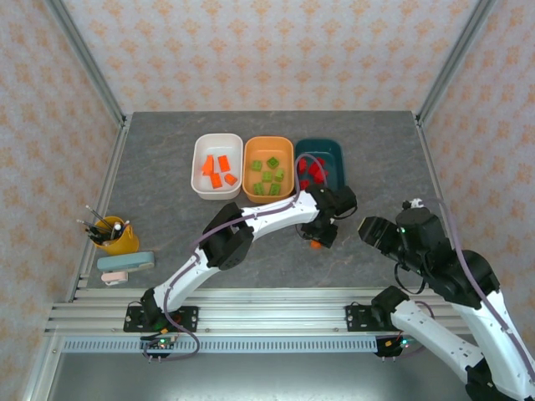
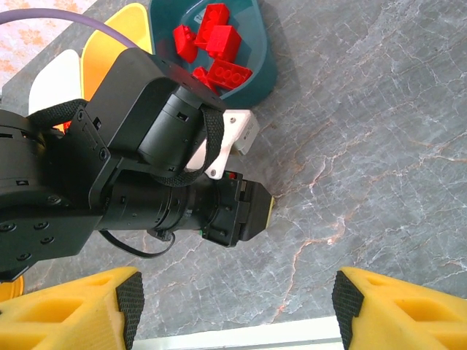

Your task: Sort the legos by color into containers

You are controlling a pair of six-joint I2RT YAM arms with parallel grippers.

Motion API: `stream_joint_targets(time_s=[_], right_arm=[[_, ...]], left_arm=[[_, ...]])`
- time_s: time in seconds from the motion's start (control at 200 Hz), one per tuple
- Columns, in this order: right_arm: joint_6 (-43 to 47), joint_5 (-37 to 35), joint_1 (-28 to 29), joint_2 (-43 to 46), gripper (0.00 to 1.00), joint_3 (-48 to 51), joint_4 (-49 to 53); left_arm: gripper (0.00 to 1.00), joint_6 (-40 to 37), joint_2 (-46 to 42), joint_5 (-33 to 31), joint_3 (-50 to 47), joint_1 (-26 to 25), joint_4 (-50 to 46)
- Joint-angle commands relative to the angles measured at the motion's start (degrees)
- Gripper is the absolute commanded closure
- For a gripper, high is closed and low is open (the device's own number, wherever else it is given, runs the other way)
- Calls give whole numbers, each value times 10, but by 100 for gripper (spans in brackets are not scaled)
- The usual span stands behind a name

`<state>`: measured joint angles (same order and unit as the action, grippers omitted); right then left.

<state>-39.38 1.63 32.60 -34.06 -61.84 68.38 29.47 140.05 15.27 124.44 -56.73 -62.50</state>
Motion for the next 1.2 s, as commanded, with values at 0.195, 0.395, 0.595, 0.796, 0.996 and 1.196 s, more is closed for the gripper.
stream_joint_targets(time_s=[0.195, 0.395, 0.595, 0.796, 0.996, 1.196], right_arm=[[40, 35, 1, -17, 30, 1, -50], [62, 189, 1, -63, 29, 13, -207], [61, 251, 2, -185, 29, 4, -318], [55, 229, 12, -314, 29, -48, -417], [36, 212, 22, -435, 29, -95, -520], [32, 200, 29, -525, 28, -149, -581]], left_arm=[[66, 42, -100, -32, -39, 28, -6], [66, 54, -215, -44, -106, 115, 1], [65, 41, -270, -45, -149, 243, 15], [65, 41, -255, -44, -139, 365, 58], [64, 59, -170, -15, -69, 444, 92], [62, 66, -59, 24, 38, 477, 93]])
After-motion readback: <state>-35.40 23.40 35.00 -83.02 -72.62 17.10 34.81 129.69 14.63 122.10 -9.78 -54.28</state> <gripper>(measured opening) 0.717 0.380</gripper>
